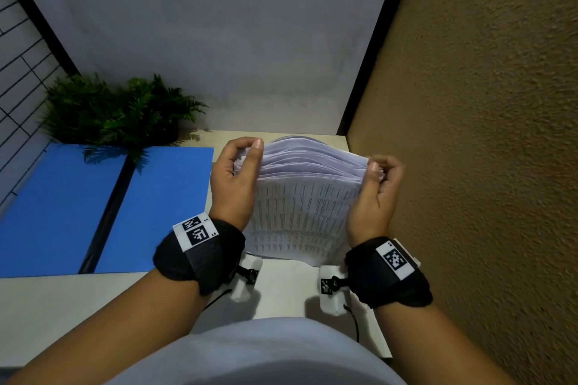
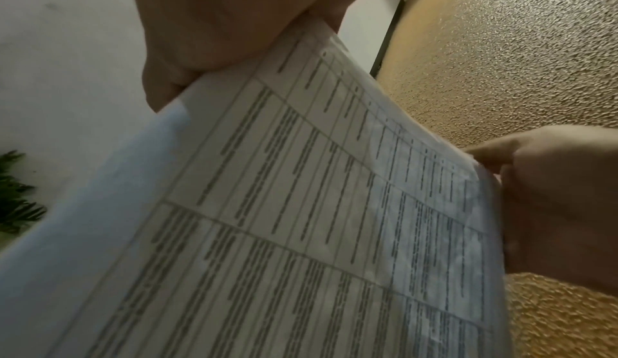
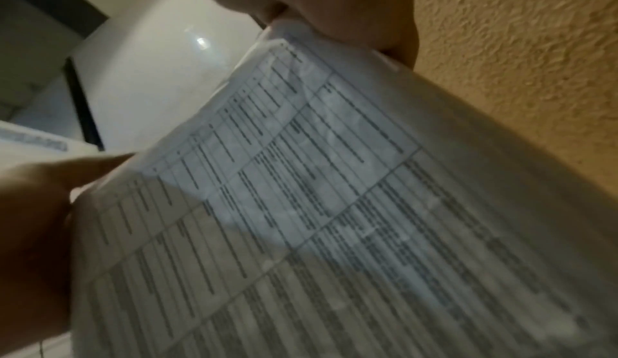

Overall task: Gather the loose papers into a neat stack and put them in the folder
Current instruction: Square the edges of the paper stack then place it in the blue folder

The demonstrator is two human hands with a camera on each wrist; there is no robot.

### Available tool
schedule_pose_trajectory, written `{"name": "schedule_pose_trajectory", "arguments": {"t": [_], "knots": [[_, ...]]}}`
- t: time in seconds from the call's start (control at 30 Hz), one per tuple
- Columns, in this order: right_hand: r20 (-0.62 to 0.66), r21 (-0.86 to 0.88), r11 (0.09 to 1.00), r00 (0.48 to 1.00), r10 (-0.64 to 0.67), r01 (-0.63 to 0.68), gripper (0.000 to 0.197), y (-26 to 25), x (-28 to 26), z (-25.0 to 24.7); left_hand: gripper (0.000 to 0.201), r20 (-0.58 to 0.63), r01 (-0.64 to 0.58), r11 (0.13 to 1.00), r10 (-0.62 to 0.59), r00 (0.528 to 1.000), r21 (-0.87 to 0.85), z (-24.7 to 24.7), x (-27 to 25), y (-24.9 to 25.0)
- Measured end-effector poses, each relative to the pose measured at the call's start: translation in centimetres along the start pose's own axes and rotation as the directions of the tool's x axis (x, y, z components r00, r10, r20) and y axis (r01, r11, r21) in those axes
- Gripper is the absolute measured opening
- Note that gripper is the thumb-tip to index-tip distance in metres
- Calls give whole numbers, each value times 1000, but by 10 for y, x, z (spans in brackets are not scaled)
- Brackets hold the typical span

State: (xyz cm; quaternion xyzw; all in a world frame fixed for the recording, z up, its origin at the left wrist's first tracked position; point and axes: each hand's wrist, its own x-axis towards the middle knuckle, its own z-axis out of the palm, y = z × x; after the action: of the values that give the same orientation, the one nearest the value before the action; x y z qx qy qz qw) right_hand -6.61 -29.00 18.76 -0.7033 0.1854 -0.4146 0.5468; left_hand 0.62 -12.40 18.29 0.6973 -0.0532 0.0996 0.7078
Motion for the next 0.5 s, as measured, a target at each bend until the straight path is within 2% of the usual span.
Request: {"name": "schedule_pose_trajectory", "arguments": {"t": [0.1,0.2,0.27,0.37,0.43,0.5], "knots": [[125,-115,984,984,-124,139,18,2,-2,-3,15,-37,30,1000,-30,999,-7,4,1,4],[146,-165,984,988,-42,66,19,5,0,-3,2,-79,79,997,-76,994,25,5,4,2],[139,-163,986,990,8,15,20,5,2,-5,9,-75,128,992,-128,989,-4,3,7,-2],[263,-172,983,965,-20,67,29,0,-2,-7,11,-4,114,992,-114,993,-46,0,5,-5],[251,-201,978,968,-4,56,31,2,-1,-7,24,53,66,997,-64,997,-31,-2,2,-7],[157,-184,983,986,58,-28,31,3,4,-7,53,136,81,995,-73,988,-61,-5,-1,-10]]}}
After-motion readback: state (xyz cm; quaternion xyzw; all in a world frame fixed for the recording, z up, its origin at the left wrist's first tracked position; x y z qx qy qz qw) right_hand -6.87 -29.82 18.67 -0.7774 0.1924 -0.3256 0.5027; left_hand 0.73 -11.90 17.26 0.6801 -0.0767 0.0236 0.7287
